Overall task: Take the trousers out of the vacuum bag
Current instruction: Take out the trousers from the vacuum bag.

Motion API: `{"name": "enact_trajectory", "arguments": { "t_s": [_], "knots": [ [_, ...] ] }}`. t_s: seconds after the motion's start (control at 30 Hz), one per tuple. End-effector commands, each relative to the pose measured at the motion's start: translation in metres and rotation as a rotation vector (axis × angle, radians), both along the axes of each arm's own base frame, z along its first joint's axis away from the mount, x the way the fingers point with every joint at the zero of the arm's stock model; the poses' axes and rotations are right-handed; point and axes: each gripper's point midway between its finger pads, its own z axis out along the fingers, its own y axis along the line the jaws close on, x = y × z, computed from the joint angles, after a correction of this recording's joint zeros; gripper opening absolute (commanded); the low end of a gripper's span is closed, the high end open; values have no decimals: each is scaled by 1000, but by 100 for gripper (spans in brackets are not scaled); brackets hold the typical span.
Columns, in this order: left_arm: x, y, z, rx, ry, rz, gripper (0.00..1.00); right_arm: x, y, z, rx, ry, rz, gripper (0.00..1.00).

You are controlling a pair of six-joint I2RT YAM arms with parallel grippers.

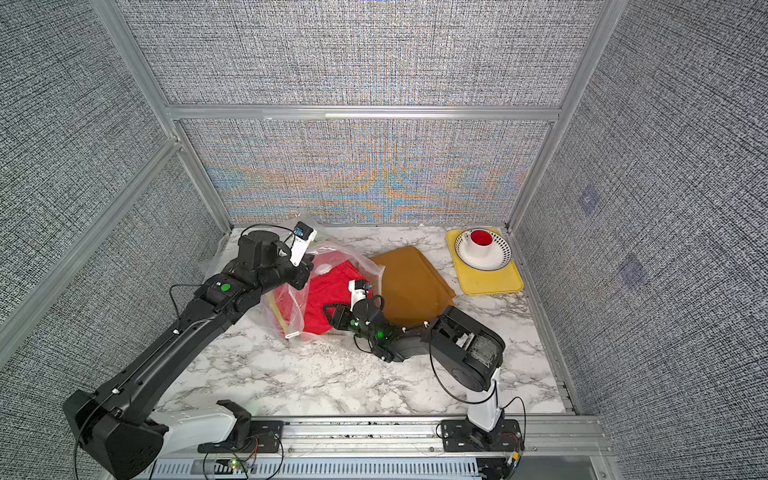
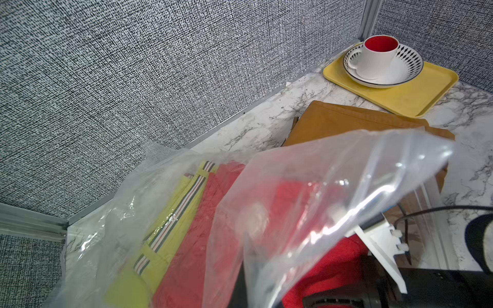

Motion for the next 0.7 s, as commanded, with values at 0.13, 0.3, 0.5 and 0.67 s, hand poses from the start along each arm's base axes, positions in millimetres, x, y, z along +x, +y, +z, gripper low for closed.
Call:
{"name": "enact_trajectory", "arguments": {
  "t_s": [0.13,0.3,0.5,0.67],
  "knots": [
    [5,-3,5,-7,-30,-2,0,-2,2,37,48,-100,20,0],
    [5,-4,1,-3,-22,-11,0,-3,6,55,4,-173,58,0],
    [6,-4,0,4,-25,-13,0,-6,1,69,-104,-226,86,0],
    [8,-4,-3,5,-24,-7,0,-16,-9,82,-233,-279,143,0]
  ]
}}
